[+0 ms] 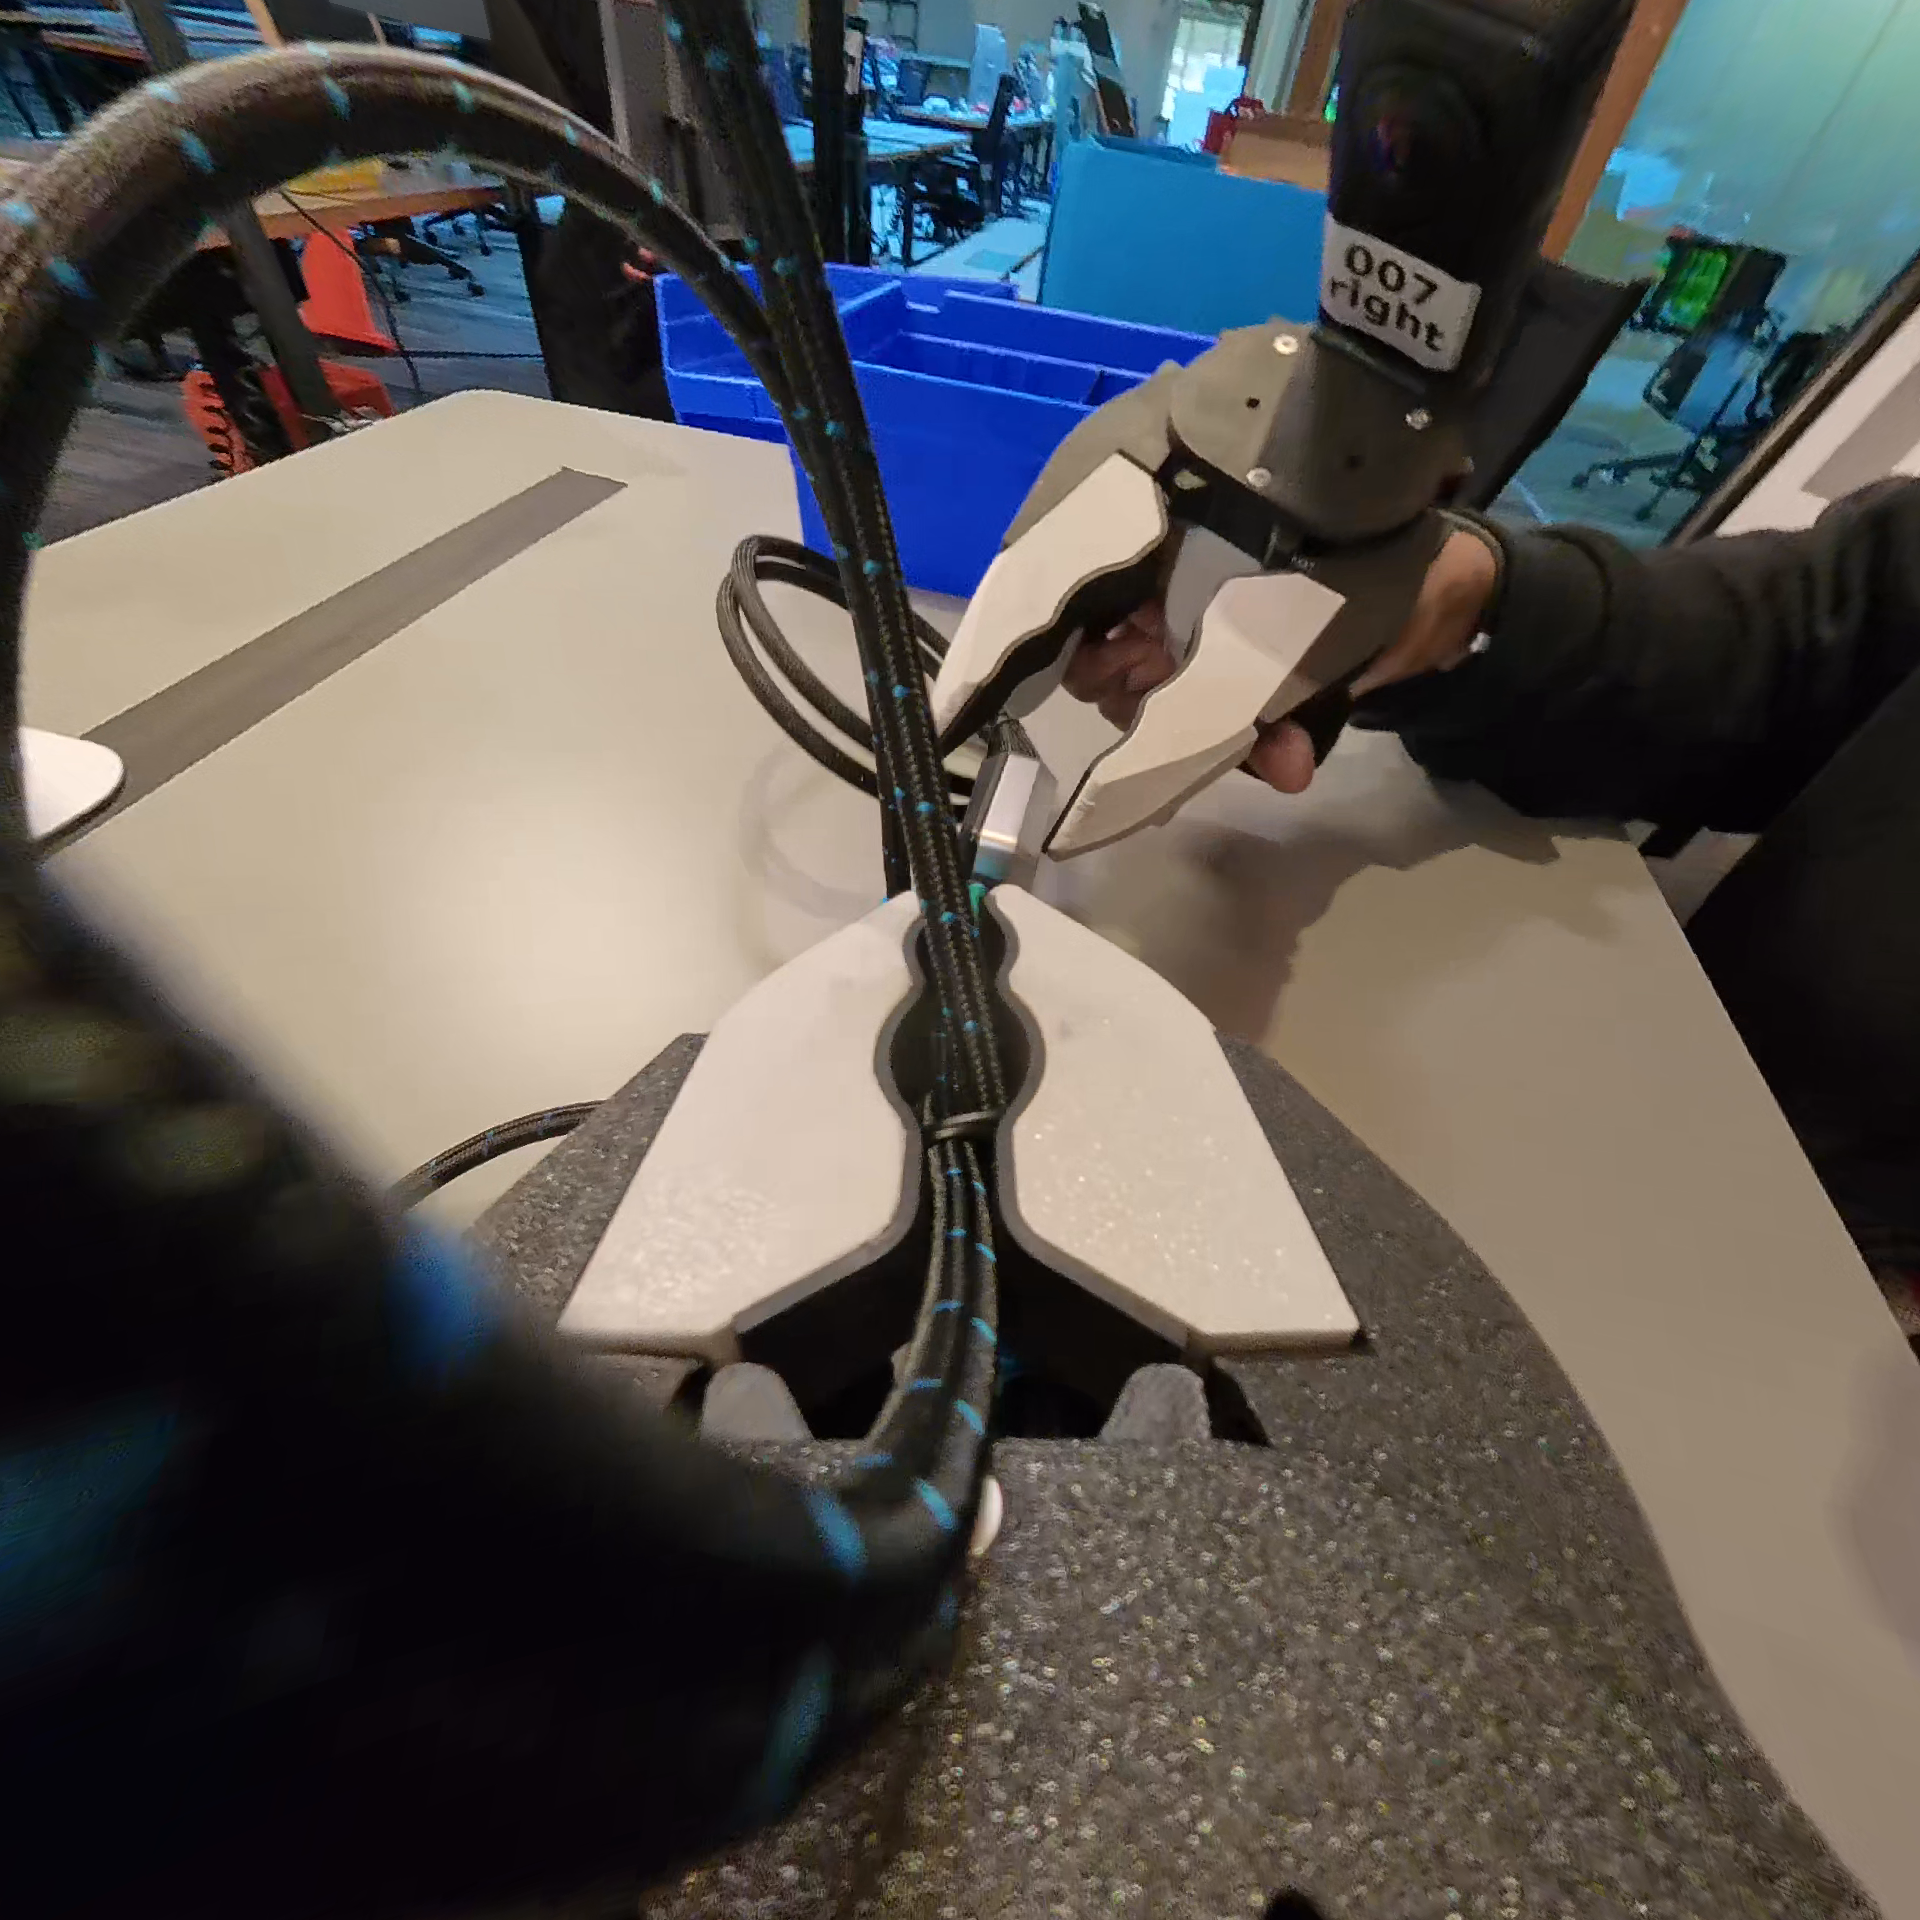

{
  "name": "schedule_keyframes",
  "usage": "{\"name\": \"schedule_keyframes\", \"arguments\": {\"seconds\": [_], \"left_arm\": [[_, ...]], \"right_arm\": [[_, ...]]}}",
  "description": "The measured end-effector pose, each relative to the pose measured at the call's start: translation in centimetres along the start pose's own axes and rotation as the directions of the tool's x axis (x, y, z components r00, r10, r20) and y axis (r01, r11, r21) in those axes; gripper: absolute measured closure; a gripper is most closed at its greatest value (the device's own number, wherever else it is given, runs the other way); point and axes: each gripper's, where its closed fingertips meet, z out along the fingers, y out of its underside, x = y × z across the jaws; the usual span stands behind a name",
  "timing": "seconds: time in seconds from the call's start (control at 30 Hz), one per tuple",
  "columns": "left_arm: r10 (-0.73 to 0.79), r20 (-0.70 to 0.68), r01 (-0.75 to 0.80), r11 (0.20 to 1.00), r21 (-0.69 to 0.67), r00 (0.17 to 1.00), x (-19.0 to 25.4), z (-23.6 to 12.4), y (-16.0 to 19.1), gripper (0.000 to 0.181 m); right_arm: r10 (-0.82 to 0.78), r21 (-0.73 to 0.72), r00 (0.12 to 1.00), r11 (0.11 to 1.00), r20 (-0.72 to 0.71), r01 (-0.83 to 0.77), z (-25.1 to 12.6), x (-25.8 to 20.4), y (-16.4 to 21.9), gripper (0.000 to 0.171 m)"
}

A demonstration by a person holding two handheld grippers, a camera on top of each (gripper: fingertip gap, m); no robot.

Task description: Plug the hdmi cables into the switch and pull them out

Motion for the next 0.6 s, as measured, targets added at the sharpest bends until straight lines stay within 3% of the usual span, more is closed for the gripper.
{"name": "schedule_keyframes", "arguments": {"seconds": [0.13,0.43,0.6], "left_arm": [[-0.019,0.034,0.019,1.0,0.004,0.999,-0.5,-0.1,0.0,0.176],[0.001,0.002,-0.001,0.997,-0.08,1.0,0.3,-0.3,0.6,0.169],[0.098,0.019,-0.094,0.985,-0.148,0.995,0.4,-0.5,1.1,0.158]], "right_arm": [[0.024,0.004,0.996,1.0,-0.086,-0.024,-0.4,1.1,-0.2,0.135],[0.097,-0.063,0.995,0.993,0.023,-0.095,0.5,-1.2,0.4,0.132],[0.079,-0.028,0.997,0.996,-0.004,-0.079,1.5,-1.6,0.2,0.149]]}}
